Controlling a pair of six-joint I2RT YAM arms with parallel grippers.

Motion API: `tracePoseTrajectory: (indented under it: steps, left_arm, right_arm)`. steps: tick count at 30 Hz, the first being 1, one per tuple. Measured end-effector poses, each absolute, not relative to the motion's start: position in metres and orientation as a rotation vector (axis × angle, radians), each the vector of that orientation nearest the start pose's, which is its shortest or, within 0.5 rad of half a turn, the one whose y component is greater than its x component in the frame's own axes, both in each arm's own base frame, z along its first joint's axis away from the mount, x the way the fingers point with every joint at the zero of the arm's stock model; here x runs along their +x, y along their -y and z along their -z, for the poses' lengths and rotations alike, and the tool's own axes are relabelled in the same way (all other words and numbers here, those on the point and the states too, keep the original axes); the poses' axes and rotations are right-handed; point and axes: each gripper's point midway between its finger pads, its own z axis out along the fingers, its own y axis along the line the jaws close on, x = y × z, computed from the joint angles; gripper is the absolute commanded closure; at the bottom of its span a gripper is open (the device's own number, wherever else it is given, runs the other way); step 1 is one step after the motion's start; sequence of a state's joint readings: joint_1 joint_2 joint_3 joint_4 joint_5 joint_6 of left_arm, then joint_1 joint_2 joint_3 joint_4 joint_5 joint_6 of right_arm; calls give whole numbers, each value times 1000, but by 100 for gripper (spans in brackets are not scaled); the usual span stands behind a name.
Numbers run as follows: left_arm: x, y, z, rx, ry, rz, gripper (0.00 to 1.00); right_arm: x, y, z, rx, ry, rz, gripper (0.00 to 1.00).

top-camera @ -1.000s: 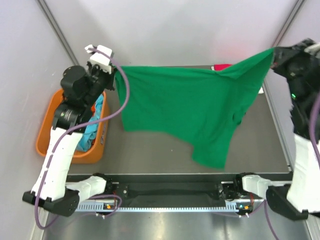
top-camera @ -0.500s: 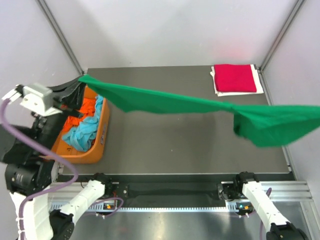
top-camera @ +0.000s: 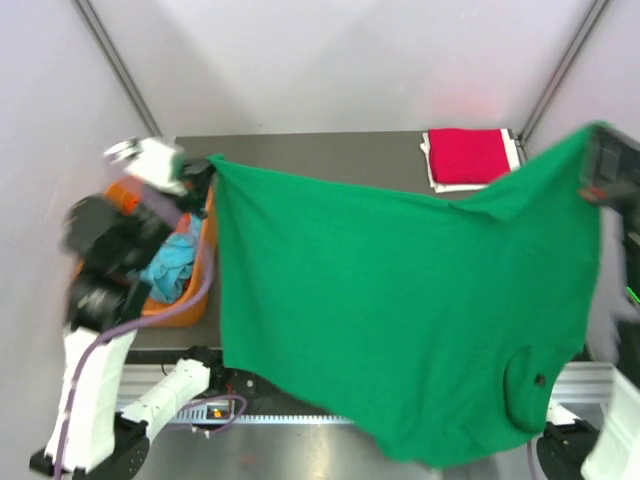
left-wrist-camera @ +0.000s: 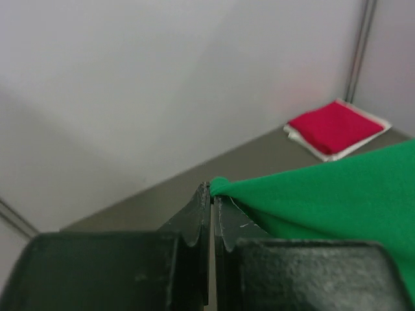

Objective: Fold and stack the t-shirts
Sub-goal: Flatten the tshirt out, then fold the tshirt

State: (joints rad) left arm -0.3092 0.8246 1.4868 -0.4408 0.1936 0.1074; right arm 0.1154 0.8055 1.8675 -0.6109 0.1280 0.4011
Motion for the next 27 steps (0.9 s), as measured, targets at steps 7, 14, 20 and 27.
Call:
tracePoseTrajectory:
  steps: [7,14,20,27]
  left_arm:
    - [369,118,-323,473,-1790,151,100]
    - [456,99,-185,483,-2085,42,100]
    - [537,90,-99,514,-2220,-12,100]
    - [587,74,-77,518,-2222,-106,100]
  right_arm:
    - [367,-41,-387,291,-1662,-292,100]
    - [481,-58,-217,263,-1928,-239,100]
    - [615,-92,-178,221,-1899,-380,100]
    - [693,-117,-144,223,-1871,-509,100]
